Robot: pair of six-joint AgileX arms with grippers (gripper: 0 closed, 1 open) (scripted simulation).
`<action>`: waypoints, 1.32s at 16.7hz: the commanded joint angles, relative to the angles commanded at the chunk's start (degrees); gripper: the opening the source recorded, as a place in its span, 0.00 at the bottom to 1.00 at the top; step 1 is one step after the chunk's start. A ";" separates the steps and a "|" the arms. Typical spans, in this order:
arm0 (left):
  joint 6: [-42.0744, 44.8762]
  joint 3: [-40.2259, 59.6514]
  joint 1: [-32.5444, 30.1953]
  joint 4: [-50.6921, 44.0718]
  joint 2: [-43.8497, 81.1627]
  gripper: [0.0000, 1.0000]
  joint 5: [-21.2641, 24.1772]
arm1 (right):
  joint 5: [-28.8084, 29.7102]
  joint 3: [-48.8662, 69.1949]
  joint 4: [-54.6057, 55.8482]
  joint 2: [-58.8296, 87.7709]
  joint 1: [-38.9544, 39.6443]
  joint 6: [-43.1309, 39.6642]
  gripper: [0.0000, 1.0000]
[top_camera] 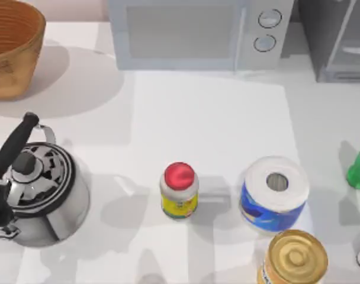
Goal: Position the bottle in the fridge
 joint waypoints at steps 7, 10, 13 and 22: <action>0.00 0.00 0.00 0.00 0.00 1.00 0.00 | -6.48 3.39 0.25 9.00 -4.68 -8.20 1.00; 0.00 0.00 0.00 0.00 0.00 1.00 0.00 | -15.09 7.71 1.79 21.35 -9.74 -17.71 1.00; 0.00 0.00 0.00 0.00 0.00 1.00 0.00 | -25.81 12.86 5.24 38.49 -15.48 -27.96 1.00; 0.00 0.00 0.00 0.00 0.00 1.00 0.00 | -56.75 22.15 18.95 81.64 -27.76 -44.09 1.00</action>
